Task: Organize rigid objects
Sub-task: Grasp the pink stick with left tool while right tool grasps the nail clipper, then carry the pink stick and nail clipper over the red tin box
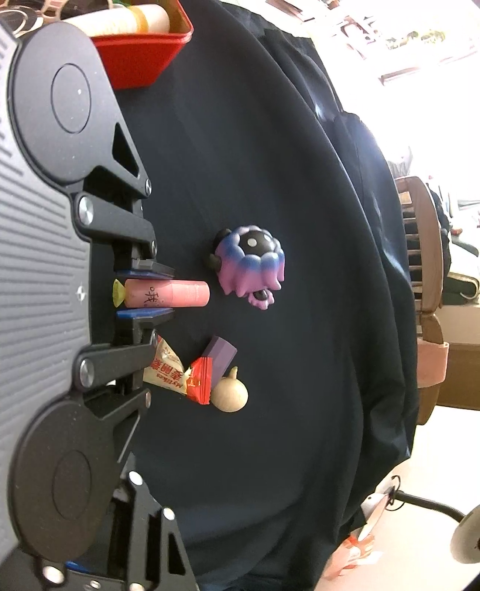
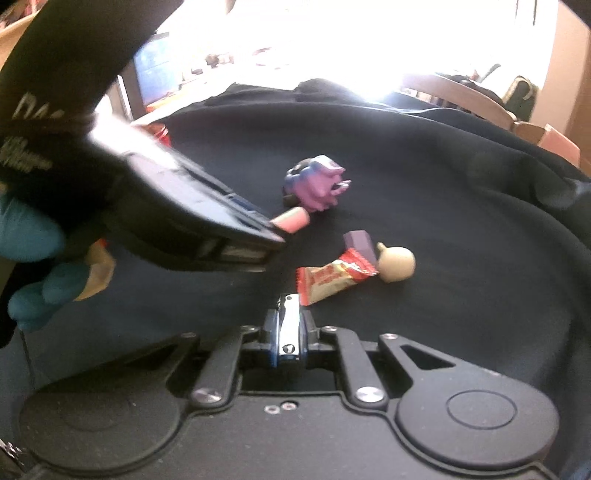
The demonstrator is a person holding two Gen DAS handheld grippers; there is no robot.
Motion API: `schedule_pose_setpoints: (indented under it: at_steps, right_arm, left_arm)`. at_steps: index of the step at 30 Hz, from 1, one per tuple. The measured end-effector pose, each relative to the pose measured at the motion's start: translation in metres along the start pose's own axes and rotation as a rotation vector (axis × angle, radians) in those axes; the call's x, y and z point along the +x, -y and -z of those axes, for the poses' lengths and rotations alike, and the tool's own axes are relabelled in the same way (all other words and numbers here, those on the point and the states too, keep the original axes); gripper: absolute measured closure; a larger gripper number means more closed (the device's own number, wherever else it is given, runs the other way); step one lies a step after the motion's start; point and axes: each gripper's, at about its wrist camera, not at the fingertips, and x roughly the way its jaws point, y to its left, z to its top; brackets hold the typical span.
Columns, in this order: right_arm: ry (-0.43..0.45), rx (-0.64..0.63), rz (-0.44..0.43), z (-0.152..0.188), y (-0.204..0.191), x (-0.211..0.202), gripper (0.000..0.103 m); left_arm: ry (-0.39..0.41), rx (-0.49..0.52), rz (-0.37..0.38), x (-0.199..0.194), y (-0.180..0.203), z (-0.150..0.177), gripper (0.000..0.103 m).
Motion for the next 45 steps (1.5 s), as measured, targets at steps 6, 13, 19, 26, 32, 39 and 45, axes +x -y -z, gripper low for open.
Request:
schedule_pose_setpoints:
  at_steps: [6, 13, 19, 26, 32, 39, 45]
  right_arm:
    - [0.043, 0.079, 0.004, -0.008, 0.006, -0.018, 0.093]
    - [0.086, 0.128, 0.005, -0.020, 0.003, -0.033, 0.093]
    - [0.118, 0.149, -0.003, -0.032, -0.010, -0.047, 0.093]
    - [0.149, 0.137, -0.015, -0.048, -0.036, -0.059, 0.093]
    - [0.165, 0.121, -0.020, -0.060, -0.062, -0.061, 0.093]
    - [0.178, 0.099, -0.026, -0.072, -0.094, -0.060, 0.093]
    - [0.180, 0.082, -0.032, -0.083, -0.125, -0.053, 0.093]
  left_arm:
    - [0.022, -0.033, -0.002, -0.021, -0.009, 0.004, 0.088]
    - [0.034, -0.075, 0.007, -0.046, -0.020, 0.010, 0.088]
    - [0.052, -0.112, 0.013, -0.069, -0.034, 0.016, 0.088]
    - [0.065, -0.157, 0.014, -0.096, -0.058, 0.025, 0.088]
    - [0.090, -0.171, 0.002, -0.120, -0.079, 0.034, 0.088]
    - [0.101, -0.193, -0.003, -0.143, -0.110, 0.051, 0.088]
    - [0.105, -0.213, -0.014, -0.156, -0.139, 0.065, 0.088]
